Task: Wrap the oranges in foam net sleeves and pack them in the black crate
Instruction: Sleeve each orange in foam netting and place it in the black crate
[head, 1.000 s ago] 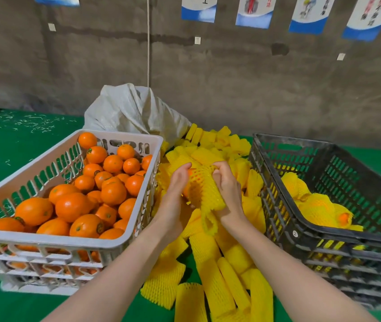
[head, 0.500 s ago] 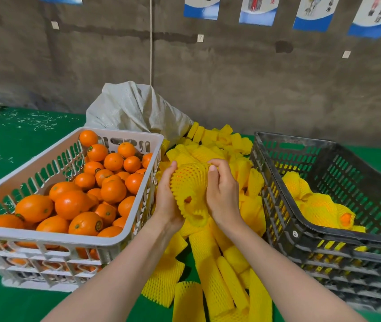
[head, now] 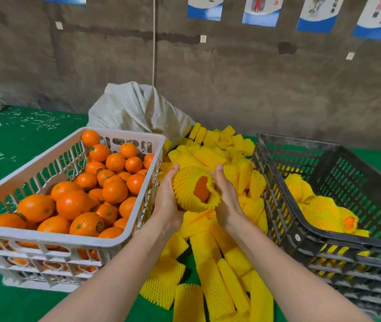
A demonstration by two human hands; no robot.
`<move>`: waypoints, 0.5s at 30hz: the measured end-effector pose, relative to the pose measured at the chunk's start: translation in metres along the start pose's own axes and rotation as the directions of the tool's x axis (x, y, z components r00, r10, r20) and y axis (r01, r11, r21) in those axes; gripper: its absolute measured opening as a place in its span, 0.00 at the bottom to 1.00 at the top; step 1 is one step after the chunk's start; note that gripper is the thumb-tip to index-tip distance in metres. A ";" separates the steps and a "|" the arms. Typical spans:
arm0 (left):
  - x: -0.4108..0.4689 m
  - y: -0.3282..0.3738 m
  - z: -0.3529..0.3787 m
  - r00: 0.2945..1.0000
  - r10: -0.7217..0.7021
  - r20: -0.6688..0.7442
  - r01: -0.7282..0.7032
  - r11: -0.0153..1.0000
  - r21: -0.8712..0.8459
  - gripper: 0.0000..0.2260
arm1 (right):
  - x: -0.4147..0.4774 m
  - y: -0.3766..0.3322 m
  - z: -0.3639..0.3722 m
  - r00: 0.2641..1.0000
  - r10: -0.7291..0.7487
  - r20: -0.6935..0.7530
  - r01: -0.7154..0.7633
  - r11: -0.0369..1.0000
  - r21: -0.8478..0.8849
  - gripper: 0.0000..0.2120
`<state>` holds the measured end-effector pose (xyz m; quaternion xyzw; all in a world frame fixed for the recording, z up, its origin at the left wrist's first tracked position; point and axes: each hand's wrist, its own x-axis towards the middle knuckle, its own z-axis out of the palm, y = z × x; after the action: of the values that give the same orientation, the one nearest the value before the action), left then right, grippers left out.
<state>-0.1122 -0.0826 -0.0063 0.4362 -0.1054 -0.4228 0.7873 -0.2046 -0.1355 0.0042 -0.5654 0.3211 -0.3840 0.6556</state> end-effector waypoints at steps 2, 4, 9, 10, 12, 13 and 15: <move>0.003 -0.001 0.002 0.998 0.021 -0.058 -0.019 0.999 0.032 0.09 | 0.000 0.002 0.000 0.990 0.128 0.066 -0.129 0.992 0.014 0.17; 0.003 -0.004 0.002 0.985 0.106 -0.139 -0.082 0.983 0.167 0.10 | 0.001 0.003 0.002 0.988 0.142 0.066 -0.144 0.989 0.024 0.22; 0.002 -0.008 -0.001 0.829 0.558 0.039 -0.512 0.730 0.453 0.24 | 0.001 0.003 0.006 0.993 0.082 -0.082 -0.098 0.973 -0.209 0.31; 0.003 -0.007 -0.002 0.793 0.605 0.074 -0.555 0.667 0.497 0.24 | 0.001 0.002 0.007 0.992 0.102 -0.076 -0.117 0.967 -0.228 0.38; 0.005 -0.004 0.000 0.751 0.654 0.088 -0.590 0.606 0.533 0.24 | 0.000 0.000 0.009 0.986 0.168 -0.016 -0.169 0.979 -0.115 0.47; 0.006 -0.005 0.000 0.752 0.655 0.070 -0.586 0.616 0.526 0.24 | 0.002 0.001 0.008 0.979 0.204 0.021 -0.204 0.979 -0.010 0.47; 0.007 -0.006 0.001 0.800 0.600 0.020 -0.546 0.713 0.441 0.22 | 0.006 0.004 0.005 0.972 0.227 0.062 -0.234 0.960 0.155 0.37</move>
<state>-0.1120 -0.0908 -0.0120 0.5678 -0.2755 -0.0958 0.7697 -0.1969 -0.1383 0.0010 -0.4776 0.3382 -0.3172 0.7462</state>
